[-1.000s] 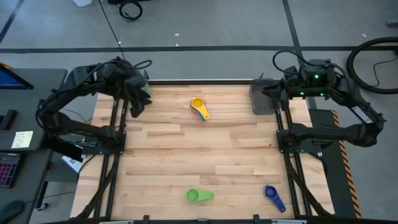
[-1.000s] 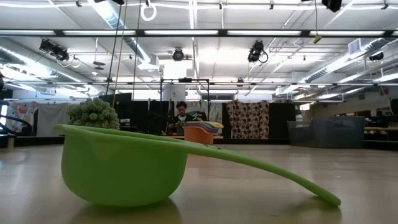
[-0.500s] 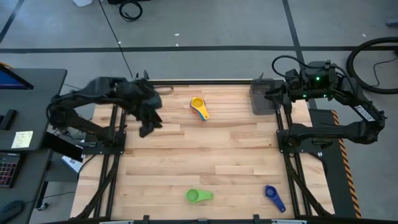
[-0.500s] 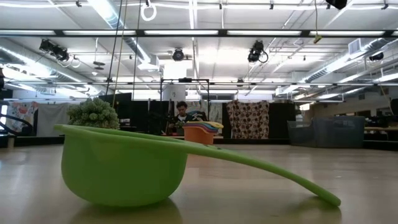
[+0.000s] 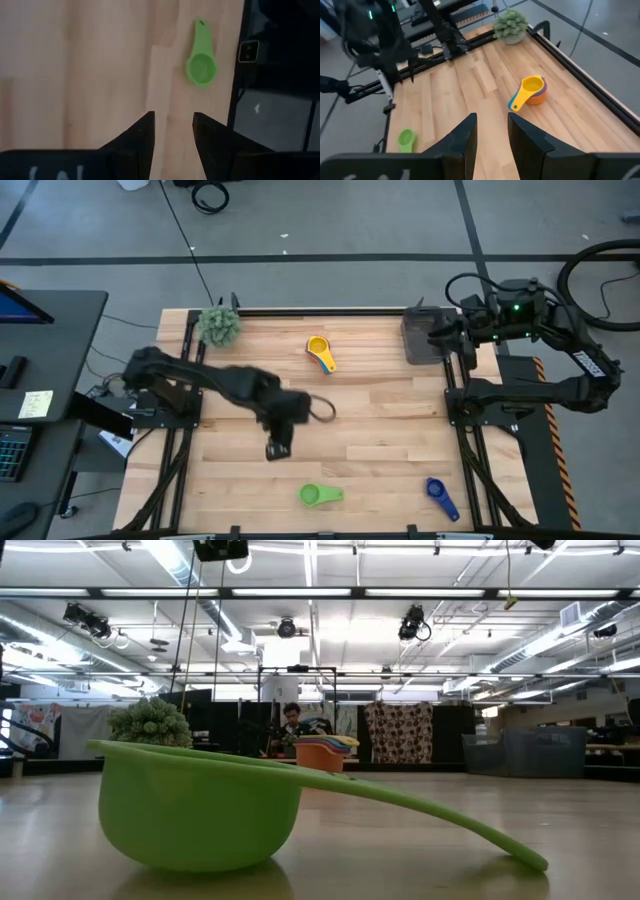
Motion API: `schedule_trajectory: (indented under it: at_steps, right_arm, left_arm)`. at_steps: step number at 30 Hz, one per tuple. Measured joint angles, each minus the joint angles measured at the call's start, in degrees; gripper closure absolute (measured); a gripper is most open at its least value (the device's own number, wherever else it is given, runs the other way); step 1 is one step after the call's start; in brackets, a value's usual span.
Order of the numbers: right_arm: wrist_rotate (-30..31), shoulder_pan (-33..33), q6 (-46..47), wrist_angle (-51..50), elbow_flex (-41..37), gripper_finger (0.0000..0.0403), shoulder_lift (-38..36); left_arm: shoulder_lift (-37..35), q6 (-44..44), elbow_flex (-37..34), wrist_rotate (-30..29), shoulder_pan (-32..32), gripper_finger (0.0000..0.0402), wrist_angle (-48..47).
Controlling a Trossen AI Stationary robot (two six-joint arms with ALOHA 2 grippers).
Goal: Nest measuring cups in basket
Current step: Stack the green measuring cup on top of the yellow measuring cup
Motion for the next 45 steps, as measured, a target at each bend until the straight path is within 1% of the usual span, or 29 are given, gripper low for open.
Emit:
schedule_trajectory:
  at_steps: [7,14,17,23,29,33,39,44,45]
  right_arm:
    - [-1.50,-0.01,-0.24,0.01,0.00,0.0289,-0.53]
    - [-1.57,0.00,-1.80,0.08,-0.02,0.0289,-0.55]
    - [-3.08,0.00,-3.17,0.08,-0.02,0.0289,-0.55]
    - [-3.93,0.00,-5.58,0.06,-0.02,0.0289,-0.55]
    - [-6.11,-0.02,-6.28,0.06,-0.02,0.0289,-0.55]
    - [-6.50,0.00,-6.96,0.06,-0.02,0.0289,-0.55]
    - [-6.52,0.00,-7.29,0.04,-0.04,0.0289,-0.55]
    - [-6.52,-0.01,-7.29,0.04,-0.04,0.0289,-0.53]
    - [-6.54,0.01,-7.29,0.06,-0.04,0.0289,-0.53]
  left_arm:
    - [9.45,-5.45,0.00,0.30,-5.08,0.0265,7.25]
    - [16.94,-5.96,0.00,-0.45,-9.18,0.0265,10.17]
    - [19.18,-5.90,0.00,-1.24,-10.19,0.0265,13.10]
    - [21.73,-8.34,0.02,-2.08,-10.36,0.0265,18.32]
    - [22.34,-10.68,0.01,-5.99,-10.36,0.0265,20.34]
    - [23.00,-13.03,0.05,-5.56,-10.64,0.0265,21.67]
    - [24.81,-13.24,-0.02,-3.91,-11.74,0.0265,22.44]
    - [26.14,-13.01,0.07,-4.45,-12.65,0.0265,23.57]
    - [26.38,-13.00,-0.03,-4.77,-12.86,0.0265,22.65]
